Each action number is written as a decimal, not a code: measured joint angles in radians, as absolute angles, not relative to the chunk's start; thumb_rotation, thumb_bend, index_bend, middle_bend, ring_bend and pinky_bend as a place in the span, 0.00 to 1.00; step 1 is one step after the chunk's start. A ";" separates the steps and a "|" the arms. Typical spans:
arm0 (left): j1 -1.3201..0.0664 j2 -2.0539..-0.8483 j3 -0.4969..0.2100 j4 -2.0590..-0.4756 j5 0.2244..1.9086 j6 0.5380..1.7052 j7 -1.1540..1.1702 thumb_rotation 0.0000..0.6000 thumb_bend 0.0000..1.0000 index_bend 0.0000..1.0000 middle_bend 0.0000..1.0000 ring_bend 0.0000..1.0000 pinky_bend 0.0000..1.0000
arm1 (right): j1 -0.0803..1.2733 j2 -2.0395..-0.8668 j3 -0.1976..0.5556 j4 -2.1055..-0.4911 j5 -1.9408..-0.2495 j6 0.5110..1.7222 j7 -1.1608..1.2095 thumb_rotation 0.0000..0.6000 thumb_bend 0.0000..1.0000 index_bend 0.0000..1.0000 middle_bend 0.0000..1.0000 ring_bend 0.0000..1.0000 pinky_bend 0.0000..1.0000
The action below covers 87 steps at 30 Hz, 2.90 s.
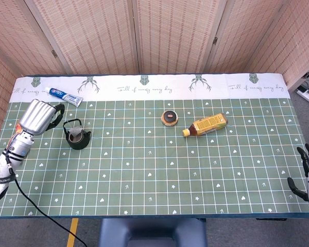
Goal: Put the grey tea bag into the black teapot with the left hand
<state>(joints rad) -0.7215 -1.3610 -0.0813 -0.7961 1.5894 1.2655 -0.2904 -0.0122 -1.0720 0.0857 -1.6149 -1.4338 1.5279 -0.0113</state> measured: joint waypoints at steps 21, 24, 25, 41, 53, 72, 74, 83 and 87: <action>-0.641 -1.540 -0.021 -0.660 1.616 1.342 -0.475 1.00 0.55 0.60 1.00 1.00 1.00 | -0.013 -1.075 0.072 -1.615 -1.460 1.533 -0.018 1.00 0.36 0.00 0.00 0.00 0.00; -0.626 -1.559 -0.021 -0.652 1.616 1.372 -0.497 1.00 0.55 0.58 1.00 1.00 1.00 | -0.013 -1.074 0.074 -1.613 -1.456 1.531 -0.015 1.00 0.36 0.00 0.00 0.00 0.00; -0.618 -1.563 -0.019 -0.654 1.617 1.388 -0.504 1.00 0.55 0.58 1.00 1.00 1.00 | -0.013 -1.073 0.074 -1.612 -1.454 1.530 -0.014 1.00 0.36 0.00 0.00 0.00 0.00; -0.480 -1.455 0.081 -0.932 1.681 1.508 -0.495 1.00 0.38 0.13 1.00 1.00 1.00 | -0.008 -1.071 0.071 -1.607 -1.459 1.520 -0.007 1.00 0.36 0.00 0.00 0.00 0.00; -0.579 -1.190 0.135 -1.226 1.686 1.234 -0.815 1.00 0.46 0.02 1.00 1.00 1.00 | -0.012 -1.069 0.071 -1.606 -1.458 1.526 -0.001 1.00 0.37 0.00 0.00 0.00 0.00; -0.974 -1.069 0.205 -1.289 1.669 0.513 -1.066 1.00 0.46 0.04 1.00 1.00 1.00 | -0.001 -1.063 0.081 -1.600 -1.428 1.499 0.015 1.00 0.37 0.00 0.00 0.00 0.00; -0.976 -1.083 0.212 -1.266 1.669 0.512 -1.079 1.00 0.46 0.04 1.00 1.00 1.00 | 0.000 -1.064 0.081 -1.599 -1.426 1.497 0.013 1.00 0.36 0.00 0.00 0.00 0.00; -0.974 -1.131 0.242 -1.188 1.677 0.525 -1.110 1.00 0.46 0.05 1.00 1.00 1.00 | 0.002 -1.067 0.081 -1.600 -1.423 1.492 0.006 1.00 0.36 0.00 0.00 0.00 0.00; -0.970 -1.151 0.252 -1.159 1.678 0.533 -1.134 1.00 0.46 0.06 1.00 1.00 1.00 | 0.007 -1.069 0.081 -1.600 -1.423 1.484 0.002 1.00 0.36 0.00 0.00 0.00 0.00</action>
